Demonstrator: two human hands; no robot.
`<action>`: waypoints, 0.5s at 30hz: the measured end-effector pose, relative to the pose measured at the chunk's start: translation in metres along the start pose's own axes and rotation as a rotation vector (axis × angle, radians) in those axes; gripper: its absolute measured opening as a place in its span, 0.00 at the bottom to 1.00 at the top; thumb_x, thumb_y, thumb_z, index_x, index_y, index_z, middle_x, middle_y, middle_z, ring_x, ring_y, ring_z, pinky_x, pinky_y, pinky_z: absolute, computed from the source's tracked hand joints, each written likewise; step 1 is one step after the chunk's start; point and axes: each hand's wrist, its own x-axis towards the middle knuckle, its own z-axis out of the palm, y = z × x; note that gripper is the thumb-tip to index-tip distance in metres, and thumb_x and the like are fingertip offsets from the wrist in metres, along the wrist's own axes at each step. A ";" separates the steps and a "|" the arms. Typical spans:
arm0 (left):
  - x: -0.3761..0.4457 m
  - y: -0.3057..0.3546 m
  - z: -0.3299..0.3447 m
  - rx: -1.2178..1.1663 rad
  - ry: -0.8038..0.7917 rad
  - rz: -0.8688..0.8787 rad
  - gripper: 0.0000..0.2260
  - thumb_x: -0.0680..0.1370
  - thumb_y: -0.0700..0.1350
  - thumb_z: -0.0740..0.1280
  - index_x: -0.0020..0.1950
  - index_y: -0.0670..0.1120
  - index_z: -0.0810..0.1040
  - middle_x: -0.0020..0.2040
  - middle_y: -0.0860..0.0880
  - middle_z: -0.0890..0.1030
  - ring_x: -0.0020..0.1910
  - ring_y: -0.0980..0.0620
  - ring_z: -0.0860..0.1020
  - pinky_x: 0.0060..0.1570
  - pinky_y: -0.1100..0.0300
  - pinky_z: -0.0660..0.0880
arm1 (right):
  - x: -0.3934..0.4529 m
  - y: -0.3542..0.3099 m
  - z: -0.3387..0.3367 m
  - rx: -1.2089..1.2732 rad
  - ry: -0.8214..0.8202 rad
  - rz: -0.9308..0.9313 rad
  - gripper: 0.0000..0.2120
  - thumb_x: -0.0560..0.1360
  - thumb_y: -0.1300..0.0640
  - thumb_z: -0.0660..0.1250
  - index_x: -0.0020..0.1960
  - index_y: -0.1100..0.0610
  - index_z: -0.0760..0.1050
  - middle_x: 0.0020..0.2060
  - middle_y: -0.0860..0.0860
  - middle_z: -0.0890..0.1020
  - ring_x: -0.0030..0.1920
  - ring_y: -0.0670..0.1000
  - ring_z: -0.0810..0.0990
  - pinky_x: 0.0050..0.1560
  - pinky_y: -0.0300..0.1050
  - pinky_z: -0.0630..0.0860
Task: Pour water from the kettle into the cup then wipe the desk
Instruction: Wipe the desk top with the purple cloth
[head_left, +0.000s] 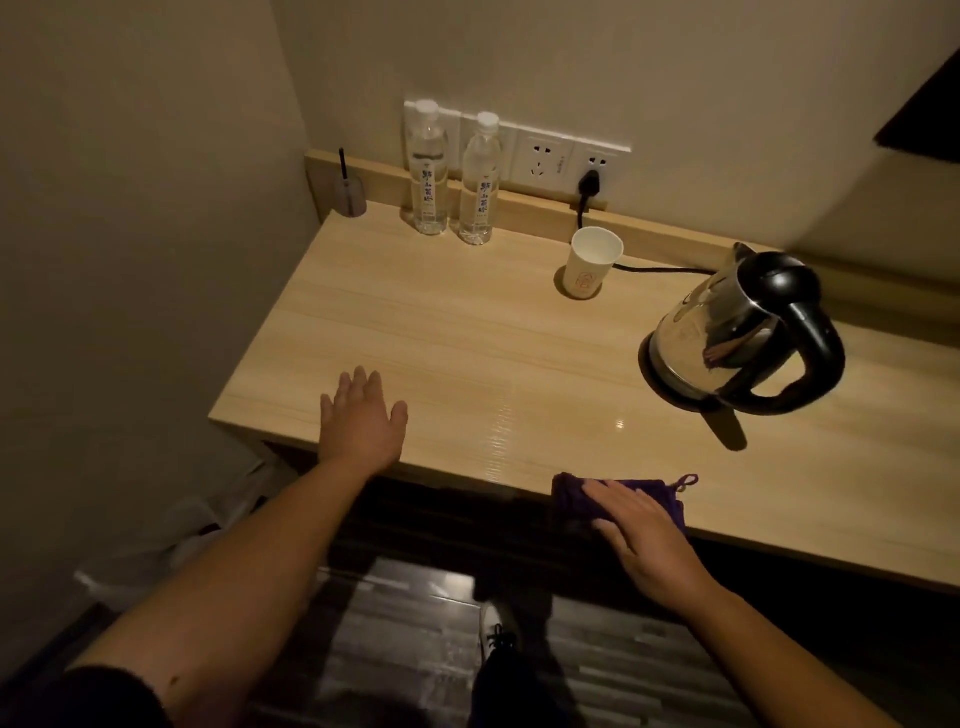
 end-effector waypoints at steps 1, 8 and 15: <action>-0.014 0.004 -0.003 -0.017 -0.021 0.068 0.29 0.83 0.56 0.51 0.80 0.44 0.50 0.80 0.45 0.49 0.79 0.47 0.46 0.75 0.48 0.42 | -0.006 -0.011 -0.012 0.114 -0.045 0.058 0.18 0.81 0.46 0.54 0.70 0.42 0.66 0.68 0.43 0.73 0.69 0.43 0.67 0.69 0.43 0.62; -0.112 0.058 -0.071 -0.211 -0.333 0.554 0.32 0.79 0.60 0.63 0.79 0.53 0.56 0.79 0.52 0.59 0.74 0.52 0.63 0.68 0.59 0.62 | -0.029 -0.097 -0.066 0.736 -0.371 0.180 0.15 0.80 0.44 0.58 0.63 0.43 0.75 0.56 0.48 0.83 0.56 0.50 0.81 0.60 0.52 0.74; -0.125 0.062 -0.137 0.045 -0.325 0.694 0.24 0.77 0.51 0.70 0.72 0.50 0.70 0.65 0.51 0.78 0.62 0.51 0.75 0.60 0.56 0.72 | -0.002 -0.159 -0.072 0.466 -0.390 -0.004 0.12 0.79 0.42 0.58 0.57 0.42 0.77 0.49 0.48 0.84 0.49 0.49 0.82 0.56 0.48 0.75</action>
